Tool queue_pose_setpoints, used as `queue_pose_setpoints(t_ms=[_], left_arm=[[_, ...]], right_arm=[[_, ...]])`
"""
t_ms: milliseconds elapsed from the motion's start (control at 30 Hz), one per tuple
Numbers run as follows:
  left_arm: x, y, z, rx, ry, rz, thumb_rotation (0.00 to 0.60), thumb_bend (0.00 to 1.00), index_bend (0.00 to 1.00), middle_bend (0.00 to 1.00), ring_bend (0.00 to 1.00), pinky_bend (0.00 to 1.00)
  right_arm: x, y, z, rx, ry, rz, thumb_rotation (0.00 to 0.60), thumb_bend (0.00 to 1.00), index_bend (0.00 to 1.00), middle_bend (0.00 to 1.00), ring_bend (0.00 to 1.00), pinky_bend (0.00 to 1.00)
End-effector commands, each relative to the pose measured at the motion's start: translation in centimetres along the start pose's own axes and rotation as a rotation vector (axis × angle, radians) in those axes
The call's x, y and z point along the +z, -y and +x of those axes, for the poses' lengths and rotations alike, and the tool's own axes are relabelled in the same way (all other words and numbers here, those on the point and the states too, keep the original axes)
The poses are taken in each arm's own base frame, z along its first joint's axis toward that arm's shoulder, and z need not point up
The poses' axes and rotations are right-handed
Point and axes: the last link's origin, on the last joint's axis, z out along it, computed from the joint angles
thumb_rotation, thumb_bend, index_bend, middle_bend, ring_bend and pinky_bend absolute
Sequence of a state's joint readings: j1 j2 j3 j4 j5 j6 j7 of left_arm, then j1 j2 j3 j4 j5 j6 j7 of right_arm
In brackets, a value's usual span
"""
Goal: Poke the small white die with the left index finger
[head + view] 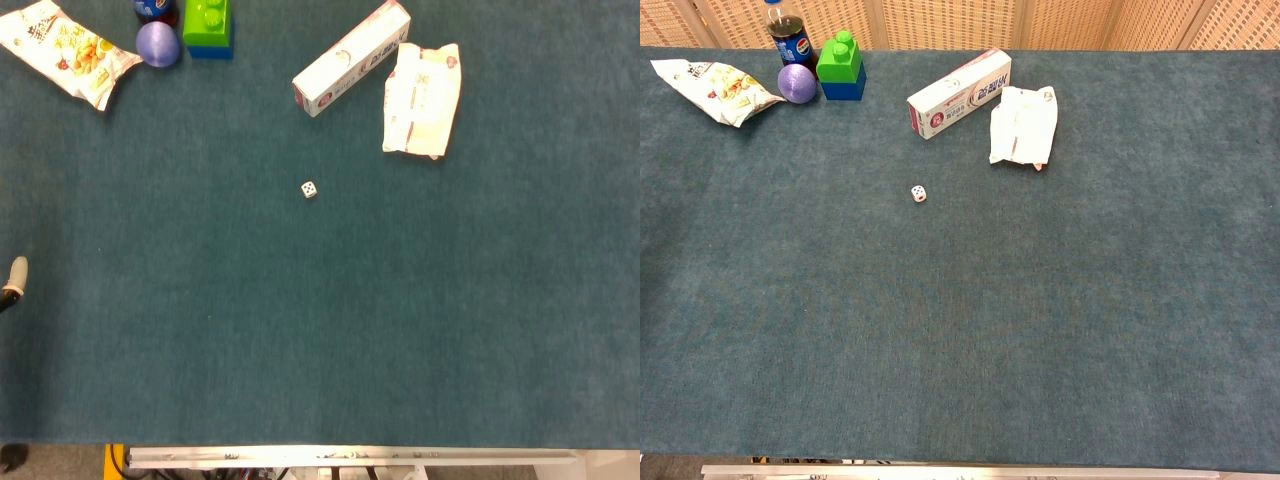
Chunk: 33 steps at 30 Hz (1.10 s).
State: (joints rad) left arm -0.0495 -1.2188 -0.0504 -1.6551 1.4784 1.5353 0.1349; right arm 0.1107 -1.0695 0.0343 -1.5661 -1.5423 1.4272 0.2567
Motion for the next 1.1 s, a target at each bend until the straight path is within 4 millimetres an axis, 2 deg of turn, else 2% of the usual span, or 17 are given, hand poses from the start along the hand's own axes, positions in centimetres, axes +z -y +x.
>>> queue_pose_setpoints(t_ms=[33, 300, 500, 633, 700, 767, 933, 1100], left_arm=[[0.0, 0.0, 0.0, 0.0, 0.001, -0.002, 0.6, 0.34, 0.09, 0.2, 0.16, 0.17], [0.4, -0.3, 0.1, -0.011, 0.003, -0.04, 0.6, 0.34, 0.09, 0.2, 0.17, 0.19], [2.0, -0.9, 0.2, -0.055, 0.038, -0.138, 0.6, 0.34, 0.09, 0.22, 0.21, 0.39], [3.6, -1.8, 0.1, -0.079, 0.086, -0.227, 0.6, 0.34, 0.09, 0.42, 0.44, 0.57], [4.6, -2.6, 0.0, -0.114, 0.129, -0.278, 0.6, 0.34, 0.09, 0.59, 0.61, 0.71], [5.8, -3.3, -0.1, -0.125, 0.179, -0.339, 0.6, 0.34, 0.09, 0.68, 0.68, 0.79], [8.1, -4.8, -0.9, -0.132, 0.301, -0.462, 0.6, 0.35, 0.08, 0.83, 0.85, 0.9], [10.1, -6.5, -2.2, -0.103, 0.398, -0.56, 0.6, 0.49, 0.07, 0.95, 0.94, 0.94]], right_arm=[[0.0, 0.1, 0.0, 0.0, -0.001, 0.002, 0.6, 0.31, 0.28, 0.36, 0.3, 0.33], [0.3, 0.3, 0.7, 0.002, -0.028, 0.014, 0.6, 0.31, 0.28, 0.36, 0.3, 0.33], [0.8, 0.7, 1.3, 0.013, -0.052, 0.023, 0.6, 0.31, 0.28, 0.36, 0.3, 0.33], [1.1, 1.0, 1.4, 0.016, -0.064, 0.022, 0.6, 0.31, 0.28, 0.36, 0.3, 0.33], [1.2, 1.2, 1.3, 0.014, -0.064, 0.021, 0.6, 0.31, 0.28, 0.36, 0.3, 0.33], [1.3, 1.3, 1.3, 0.014, -0.065, 0.02, 0.6, 0.31, 0.28, 0.36, 0.3, 0.33], [1.4, 1.5, 1.4, 0.026, -0.082, 0.009, 0.6, 0.31, 0.28, 0.36, 0.3, 0.33], [1.3, 1.9, 1.4, 0.041, -0.098, 0.016, 0.6, 0.32, 0.27, 0.36, 0.3, 0.33]])
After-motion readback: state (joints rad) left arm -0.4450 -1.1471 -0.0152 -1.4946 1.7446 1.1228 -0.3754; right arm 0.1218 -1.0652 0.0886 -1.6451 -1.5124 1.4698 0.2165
